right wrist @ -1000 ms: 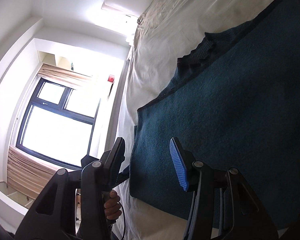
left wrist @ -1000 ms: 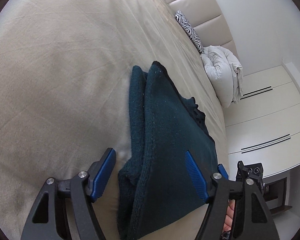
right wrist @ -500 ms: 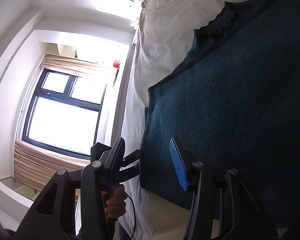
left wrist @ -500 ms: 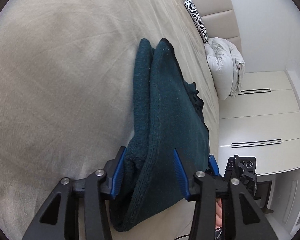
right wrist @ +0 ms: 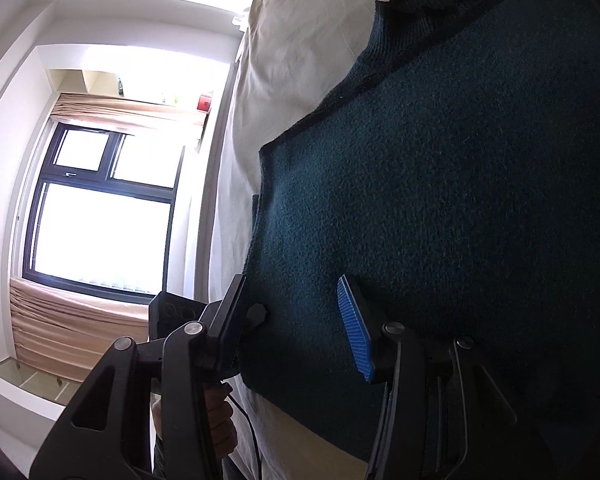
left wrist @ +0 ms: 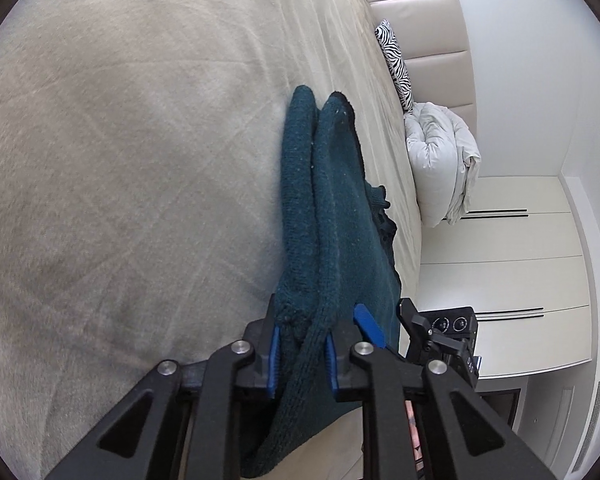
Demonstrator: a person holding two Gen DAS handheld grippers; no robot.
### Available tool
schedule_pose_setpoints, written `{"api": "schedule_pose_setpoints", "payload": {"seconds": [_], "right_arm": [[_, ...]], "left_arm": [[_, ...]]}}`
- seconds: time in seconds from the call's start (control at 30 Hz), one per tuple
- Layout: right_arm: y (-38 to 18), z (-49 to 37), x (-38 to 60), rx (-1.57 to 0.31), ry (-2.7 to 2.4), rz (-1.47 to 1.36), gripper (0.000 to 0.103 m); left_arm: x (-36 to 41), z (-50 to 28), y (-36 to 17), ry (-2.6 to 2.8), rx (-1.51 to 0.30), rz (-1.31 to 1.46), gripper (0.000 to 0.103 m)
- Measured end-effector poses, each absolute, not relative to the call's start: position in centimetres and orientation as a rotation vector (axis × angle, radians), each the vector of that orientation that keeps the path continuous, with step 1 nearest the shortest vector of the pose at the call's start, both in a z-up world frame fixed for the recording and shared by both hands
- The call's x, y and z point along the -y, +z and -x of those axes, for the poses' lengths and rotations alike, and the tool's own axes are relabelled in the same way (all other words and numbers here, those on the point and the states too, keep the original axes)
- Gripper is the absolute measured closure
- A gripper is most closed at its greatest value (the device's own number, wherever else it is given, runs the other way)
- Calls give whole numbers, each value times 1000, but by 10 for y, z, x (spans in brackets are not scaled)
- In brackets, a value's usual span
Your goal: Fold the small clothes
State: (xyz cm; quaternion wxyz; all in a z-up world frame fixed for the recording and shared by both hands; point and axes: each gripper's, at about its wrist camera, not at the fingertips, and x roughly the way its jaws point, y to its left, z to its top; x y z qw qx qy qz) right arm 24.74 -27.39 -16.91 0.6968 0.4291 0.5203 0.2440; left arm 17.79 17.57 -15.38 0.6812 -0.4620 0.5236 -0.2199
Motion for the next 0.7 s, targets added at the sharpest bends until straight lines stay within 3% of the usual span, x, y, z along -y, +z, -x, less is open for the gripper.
{"api": "schedule_pose_setpoints", "payload": {"seconds": [0.17, 0.33, 0.53, 0.67, 0.7], "right_arm": [[-172, -247, 281, -1145, 565, -1012, 58], [-168, -246, 307, -1102, 585, -1118, 58], [-157, -242, 373, -1009, 569, -1221, 56], [-160, -240, 425, -984, 556, -1285, 56], [-162, -239, 437, -980, 549, -1300, 51]], "left_arm": [[-169, -178, -138, -482, -1160, 985, 85], [-137, -190, -89, -515, -1122, 843, 87], [-42, -206, -38, -601, -1101, 596, 87], [41, -207, -42, -668, -1140, 484, 87], [60, -205, -49, -679, -1158, 462, 87]]}}
